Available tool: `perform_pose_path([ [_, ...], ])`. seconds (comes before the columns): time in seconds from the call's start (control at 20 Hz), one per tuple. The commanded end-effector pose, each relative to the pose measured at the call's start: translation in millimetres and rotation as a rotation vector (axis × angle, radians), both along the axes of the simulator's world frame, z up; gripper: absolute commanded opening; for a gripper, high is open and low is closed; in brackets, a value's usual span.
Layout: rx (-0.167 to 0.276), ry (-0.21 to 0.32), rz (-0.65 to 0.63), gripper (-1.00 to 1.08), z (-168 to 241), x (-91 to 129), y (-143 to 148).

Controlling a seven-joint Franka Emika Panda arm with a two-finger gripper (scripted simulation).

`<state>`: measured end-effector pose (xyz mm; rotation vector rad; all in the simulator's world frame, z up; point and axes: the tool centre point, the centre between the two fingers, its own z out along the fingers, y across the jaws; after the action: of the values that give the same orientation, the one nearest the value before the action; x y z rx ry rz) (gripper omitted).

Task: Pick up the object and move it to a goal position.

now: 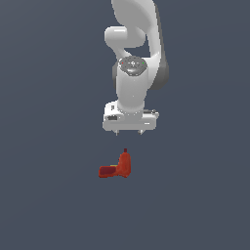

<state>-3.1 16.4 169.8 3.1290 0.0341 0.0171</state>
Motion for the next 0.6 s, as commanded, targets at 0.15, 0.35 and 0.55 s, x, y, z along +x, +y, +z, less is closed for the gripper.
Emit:
perform_pose_path([
  [0.15,0.005,0.002,0.006,1.08,1,0,6],
  [0.35,0.013,0.005,0.022,1.08,3,-2,19],
  [0.55,0.014,0.007,0.014,1.08,2,-1,17],
])
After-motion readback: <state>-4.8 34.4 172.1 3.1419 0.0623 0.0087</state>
